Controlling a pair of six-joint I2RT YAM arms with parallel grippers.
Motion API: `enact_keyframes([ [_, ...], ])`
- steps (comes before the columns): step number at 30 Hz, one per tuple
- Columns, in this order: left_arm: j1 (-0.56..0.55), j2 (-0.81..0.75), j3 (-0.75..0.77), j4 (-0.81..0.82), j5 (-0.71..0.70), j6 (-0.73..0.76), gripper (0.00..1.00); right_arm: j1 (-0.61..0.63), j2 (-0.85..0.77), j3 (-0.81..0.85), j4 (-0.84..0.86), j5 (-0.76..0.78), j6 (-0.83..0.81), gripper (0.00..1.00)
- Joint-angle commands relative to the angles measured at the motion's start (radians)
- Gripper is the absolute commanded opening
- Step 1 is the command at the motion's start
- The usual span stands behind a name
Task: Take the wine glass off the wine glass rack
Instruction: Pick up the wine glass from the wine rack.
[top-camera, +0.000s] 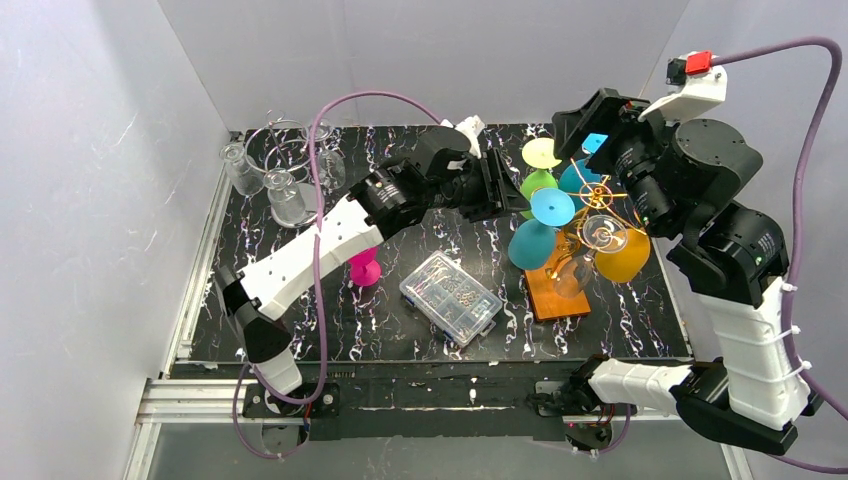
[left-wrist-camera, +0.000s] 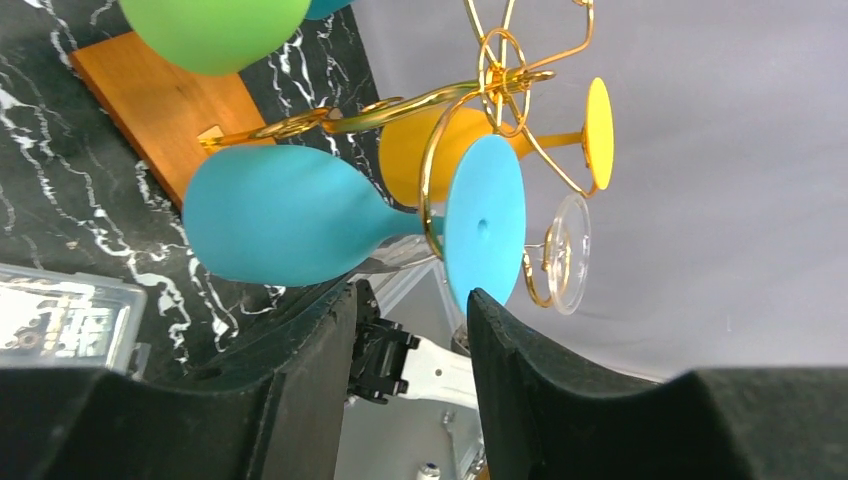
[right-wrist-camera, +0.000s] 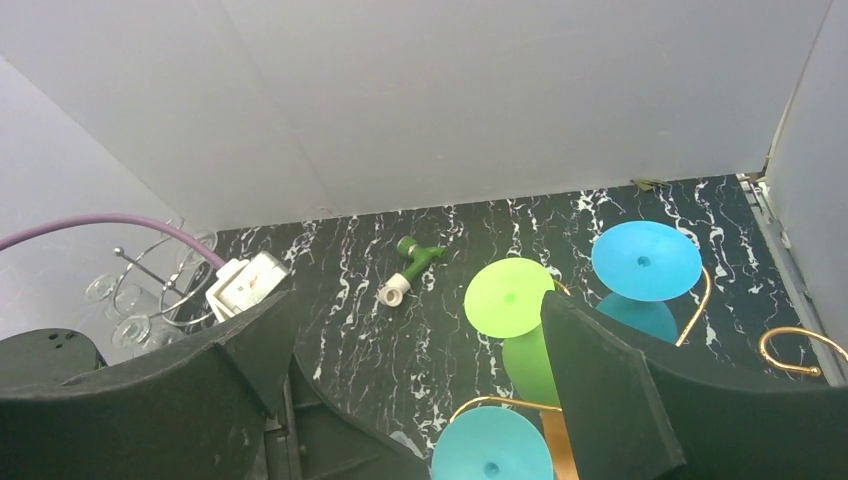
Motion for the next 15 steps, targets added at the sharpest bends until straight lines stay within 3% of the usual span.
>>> enact_keyframes([
  [1, -0.022, 0.006, 0.055, 0.04, 0.019, -0.051, 0.41, -0.003, -0.018, -0.015, 0.027, 0.026, 0.014, 1.0],
  [15, -0.032, 0.034, 0.053, 0.07, 0.053, -0.101, 0.33, -0.003, -0.037, -0.049, 0.032, 0.029, 0.023, 1.0],
])
